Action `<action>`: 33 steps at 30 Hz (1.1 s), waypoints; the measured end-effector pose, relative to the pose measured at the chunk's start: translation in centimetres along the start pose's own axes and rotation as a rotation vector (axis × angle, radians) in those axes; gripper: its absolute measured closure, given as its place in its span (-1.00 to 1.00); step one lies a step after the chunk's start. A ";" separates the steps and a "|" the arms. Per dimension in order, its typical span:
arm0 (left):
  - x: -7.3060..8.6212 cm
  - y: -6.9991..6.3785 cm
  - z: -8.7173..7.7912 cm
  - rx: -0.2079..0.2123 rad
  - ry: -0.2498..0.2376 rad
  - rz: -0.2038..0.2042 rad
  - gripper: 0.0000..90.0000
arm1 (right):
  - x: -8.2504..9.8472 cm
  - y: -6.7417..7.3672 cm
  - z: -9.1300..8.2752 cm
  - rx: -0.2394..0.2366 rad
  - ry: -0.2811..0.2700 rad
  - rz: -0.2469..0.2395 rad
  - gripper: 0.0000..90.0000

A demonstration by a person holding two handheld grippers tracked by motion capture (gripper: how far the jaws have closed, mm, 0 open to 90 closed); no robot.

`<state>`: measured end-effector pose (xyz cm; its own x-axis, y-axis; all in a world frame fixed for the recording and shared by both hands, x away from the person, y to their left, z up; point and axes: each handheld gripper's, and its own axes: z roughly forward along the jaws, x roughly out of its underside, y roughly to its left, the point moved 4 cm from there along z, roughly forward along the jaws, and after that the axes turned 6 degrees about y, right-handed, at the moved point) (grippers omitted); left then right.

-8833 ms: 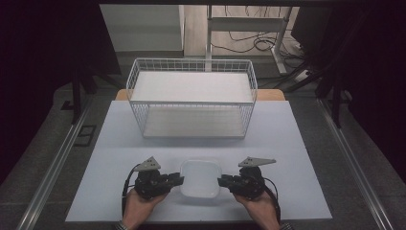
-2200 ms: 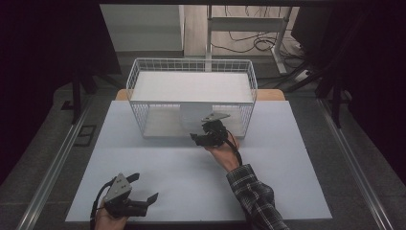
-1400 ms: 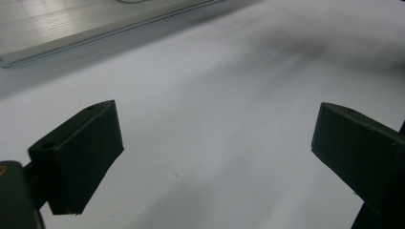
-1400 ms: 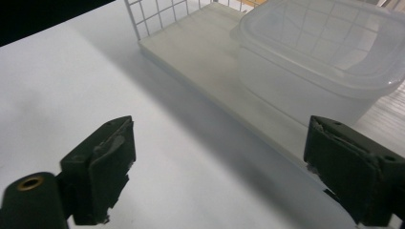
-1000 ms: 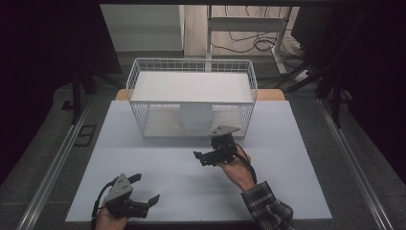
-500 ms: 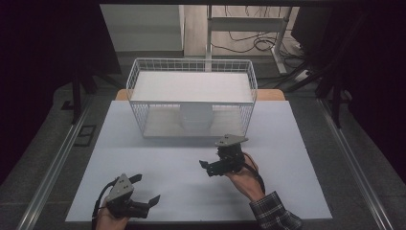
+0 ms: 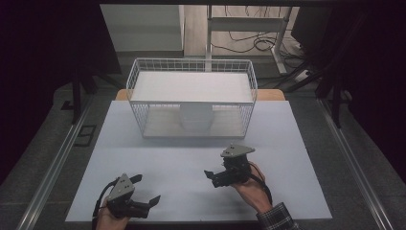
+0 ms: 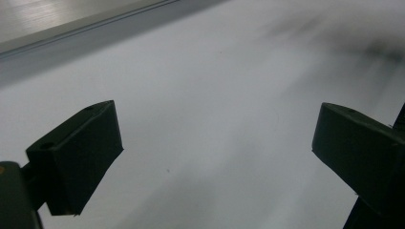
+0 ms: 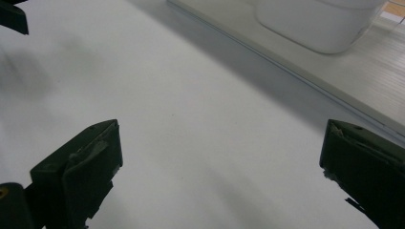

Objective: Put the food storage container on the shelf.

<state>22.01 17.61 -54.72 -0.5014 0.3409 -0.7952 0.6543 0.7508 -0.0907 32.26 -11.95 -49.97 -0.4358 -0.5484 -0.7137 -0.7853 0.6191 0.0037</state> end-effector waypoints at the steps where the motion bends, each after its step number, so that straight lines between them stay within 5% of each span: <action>1: 0.0 0.0 0.0 -0.001 0.000 0.000 -0.95 | 0.1 0.0 -0.1 0.002 0.001 0.000 -0.99; 33: 0.6 0.9 -1.4 -0.074 0.046 0.004 -0.97 | 5.2 -0.6 -5.3 0.052 -0.003 0.072 -1.00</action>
<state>21.49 19.30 -54.47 -0.5252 0.3685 -0.7671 0.6138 0.7884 -0.0416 28.09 -18.17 -49.95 -0.4892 -0.4998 -0.7147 -0.7277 0.6856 0.0187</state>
